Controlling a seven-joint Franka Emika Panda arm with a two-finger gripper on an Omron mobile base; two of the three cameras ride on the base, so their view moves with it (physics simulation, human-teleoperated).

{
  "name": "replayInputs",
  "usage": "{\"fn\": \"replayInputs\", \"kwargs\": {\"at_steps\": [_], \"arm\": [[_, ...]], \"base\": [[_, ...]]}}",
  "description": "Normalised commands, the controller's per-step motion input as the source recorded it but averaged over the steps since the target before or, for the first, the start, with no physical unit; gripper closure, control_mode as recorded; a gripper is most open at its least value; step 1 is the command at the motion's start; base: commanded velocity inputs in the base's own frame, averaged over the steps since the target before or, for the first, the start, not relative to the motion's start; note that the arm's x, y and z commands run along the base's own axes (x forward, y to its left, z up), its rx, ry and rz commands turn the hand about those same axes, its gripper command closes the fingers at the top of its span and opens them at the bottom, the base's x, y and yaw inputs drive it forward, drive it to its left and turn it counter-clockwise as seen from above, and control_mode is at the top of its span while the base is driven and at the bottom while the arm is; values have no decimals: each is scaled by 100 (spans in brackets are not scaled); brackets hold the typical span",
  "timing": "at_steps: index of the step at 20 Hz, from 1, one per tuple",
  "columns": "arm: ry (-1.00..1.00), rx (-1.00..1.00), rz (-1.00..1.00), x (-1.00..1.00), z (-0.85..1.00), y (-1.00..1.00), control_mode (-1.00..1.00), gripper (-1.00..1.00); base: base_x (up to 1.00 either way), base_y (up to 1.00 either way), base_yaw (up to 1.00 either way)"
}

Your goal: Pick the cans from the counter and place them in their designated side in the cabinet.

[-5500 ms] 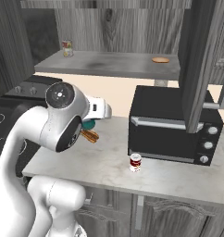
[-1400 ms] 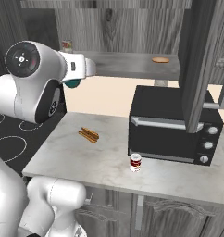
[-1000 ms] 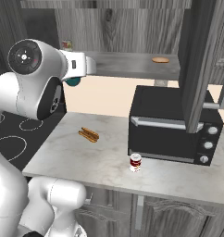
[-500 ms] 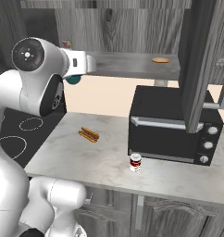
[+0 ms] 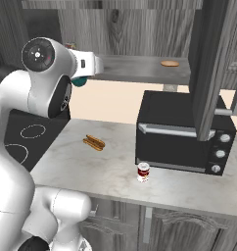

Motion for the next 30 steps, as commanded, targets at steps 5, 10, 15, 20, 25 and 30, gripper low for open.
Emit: {"fn": "replayInputs", "kwargs": {"at_steps": [5, 10, 15, 20, 25, 30], "arm": [[0, 0, 1, 18, 0, 6, -100, 100], [0, 1, 0, 16, 0, 5, -100, 100], [0, 1, 0, 20, 0, 1, -100, 100], [0, 2, 0, 17, 0, 0, -100, 100], [0, 2, 0, 19, 0, 3, -100, 100], [0, 0, 0, 18, 0, 7, -100, 100]], "base": [[0, 0, 0], [0, 0, 0], [0, 0, 0], [0, 0, 0], [0, 0, 0], [0, 0, 0]]}}
